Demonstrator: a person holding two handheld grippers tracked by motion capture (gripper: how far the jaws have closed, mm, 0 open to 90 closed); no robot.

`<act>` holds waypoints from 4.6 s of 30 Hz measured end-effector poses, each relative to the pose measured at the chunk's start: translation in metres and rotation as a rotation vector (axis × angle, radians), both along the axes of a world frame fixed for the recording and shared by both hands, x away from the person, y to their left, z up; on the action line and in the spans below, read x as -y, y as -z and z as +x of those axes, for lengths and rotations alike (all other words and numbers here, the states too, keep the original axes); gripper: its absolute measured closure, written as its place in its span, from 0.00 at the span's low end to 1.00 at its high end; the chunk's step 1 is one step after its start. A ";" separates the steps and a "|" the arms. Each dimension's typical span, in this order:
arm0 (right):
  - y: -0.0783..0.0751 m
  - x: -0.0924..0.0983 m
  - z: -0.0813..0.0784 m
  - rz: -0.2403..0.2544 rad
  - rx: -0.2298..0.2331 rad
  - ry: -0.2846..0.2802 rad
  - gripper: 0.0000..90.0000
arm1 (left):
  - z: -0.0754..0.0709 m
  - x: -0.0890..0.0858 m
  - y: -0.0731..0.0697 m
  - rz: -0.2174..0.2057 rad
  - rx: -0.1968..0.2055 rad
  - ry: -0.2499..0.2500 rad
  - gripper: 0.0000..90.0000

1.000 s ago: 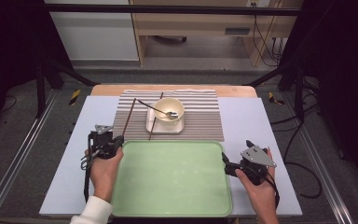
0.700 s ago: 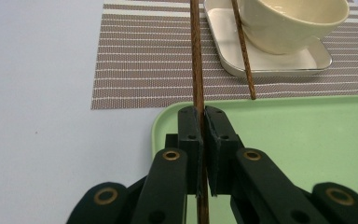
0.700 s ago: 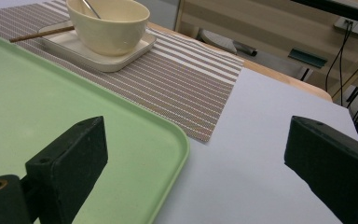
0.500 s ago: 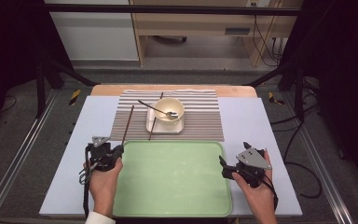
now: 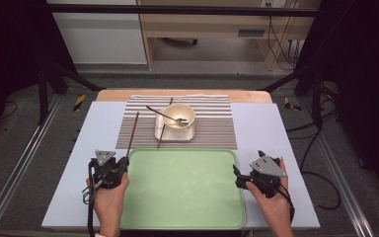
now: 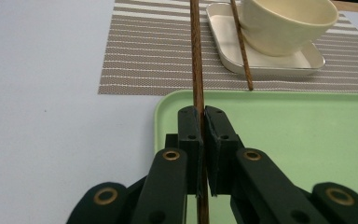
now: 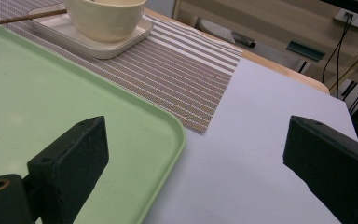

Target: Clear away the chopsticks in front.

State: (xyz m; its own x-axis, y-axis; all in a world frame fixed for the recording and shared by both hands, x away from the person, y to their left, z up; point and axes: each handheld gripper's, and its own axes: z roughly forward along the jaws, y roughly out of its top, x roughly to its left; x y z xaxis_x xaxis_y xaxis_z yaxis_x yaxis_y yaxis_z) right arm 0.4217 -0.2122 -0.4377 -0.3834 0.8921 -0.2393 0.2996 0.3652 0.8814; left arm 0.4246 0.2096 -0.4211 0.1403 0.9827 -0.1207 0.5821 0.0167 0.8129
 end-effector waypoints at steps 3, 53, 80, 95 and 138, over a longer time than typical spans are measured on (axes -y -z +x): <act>0.000 -0.002 -0.001 -0.006 -0.003 -0.002 0.07 | -0.005 0.007 -0.001 0.030 0.010 0.009 0.95; -0.001 0.001 -0.002 0.014 -0.014 -0.007 0.07 | -0.049 0.020 0.001 -0.030 0.003 -0.016 0.95; 0.001 -0.003 -0.003 -0.010 -0.030 -0.021 0.07 | -0.075 0.015 0.018 -0.040 -0.047 -0.030 0.95; 0.002 -0.007 -0.003 -0.028 -0.042 -0.037 0.07 | -0.082 0.004 0.037 -0.047 -0.089 -0.062 0.95; 0.004 -0.011 -0.002 -0.037 -0.053 -0.059 0.07 | -0.088 0.001 0.056 -0.048 -0.107 -0.081 0.92</act>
